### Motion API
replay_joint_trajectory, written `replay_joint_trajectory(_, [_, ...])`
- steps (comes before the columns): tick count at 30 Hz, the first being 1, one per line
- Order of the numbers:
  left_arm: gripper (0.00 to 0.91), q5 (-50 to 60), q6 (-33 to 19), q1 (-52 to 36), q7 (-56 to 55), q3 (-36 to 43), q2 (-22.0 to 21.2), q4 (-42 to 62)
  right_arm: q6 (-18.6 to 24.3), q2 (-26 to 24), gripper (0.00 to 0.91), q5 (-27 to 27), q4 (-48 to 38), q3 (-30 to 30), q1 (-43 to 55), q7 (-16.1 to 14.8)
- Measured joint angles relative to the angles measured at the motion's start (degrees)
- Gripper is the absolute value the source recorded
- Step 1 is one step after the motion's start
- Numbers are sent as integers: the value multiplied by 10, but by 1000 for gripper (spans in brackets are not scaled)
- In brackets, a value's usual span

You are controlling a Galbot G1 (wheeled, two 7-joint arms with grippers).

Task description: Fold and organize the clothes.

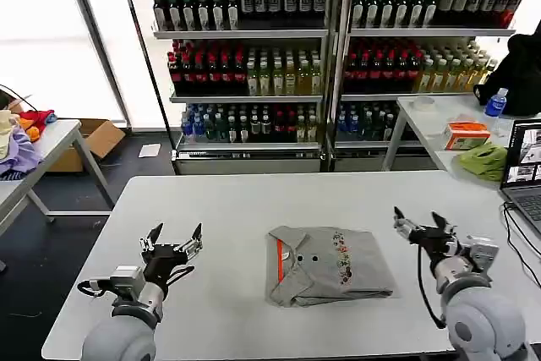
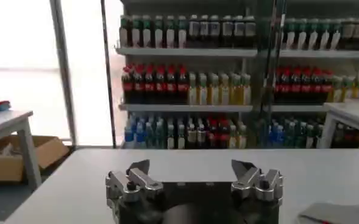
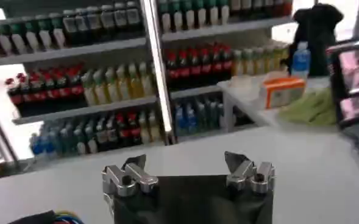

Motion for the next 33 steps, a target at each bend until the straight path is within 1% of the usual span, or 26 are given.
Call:
replay_joint_trajectory(6, [907,9,-13,-2,0,-9,3,4,0,3,907,-37,5,40,-23,-3])
replay_joint_trajectory(15, [907,13,-21,-2,0,-18,8,0,0,11,907,-67,21,70,-41,-4])
replay_joint_trajectory(25, [907,18,-28,-3,2,-20,7,3,0,15,907,-84,25,85,-57,-4])
replay_joint_trajectory(33, [907,31,-23,-4,9,-22,9,3,0,16,907,-91,27,86,-60,-5])
